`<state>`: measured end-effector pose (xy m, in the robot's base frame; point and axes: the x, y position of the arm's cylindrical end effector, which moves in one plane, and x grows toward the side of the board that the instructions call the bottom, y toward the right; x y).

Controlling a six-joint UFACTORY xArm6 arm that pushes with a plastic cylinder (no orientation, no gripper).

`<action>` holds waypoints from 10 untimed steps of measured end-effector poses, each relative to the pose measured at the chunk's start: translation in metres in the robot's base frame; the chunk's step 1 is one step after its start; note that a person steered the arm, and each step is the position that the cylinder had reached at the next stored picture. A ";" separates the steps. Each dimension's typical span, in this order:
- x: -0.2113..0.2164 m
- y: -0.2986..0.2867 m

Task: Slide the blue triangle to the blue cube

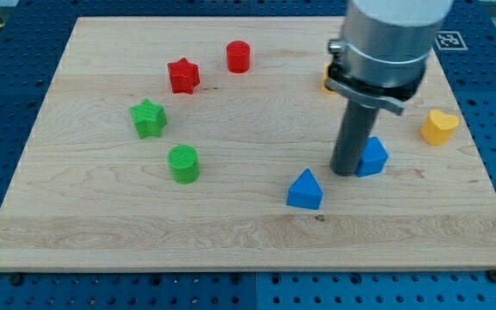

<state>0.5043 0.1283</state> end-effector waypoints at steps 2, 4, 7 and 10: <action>-0.002 0.074; -0.008 0.088; 0.005 -0.129; 0.043 -0.074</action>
<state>0.5470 0.0542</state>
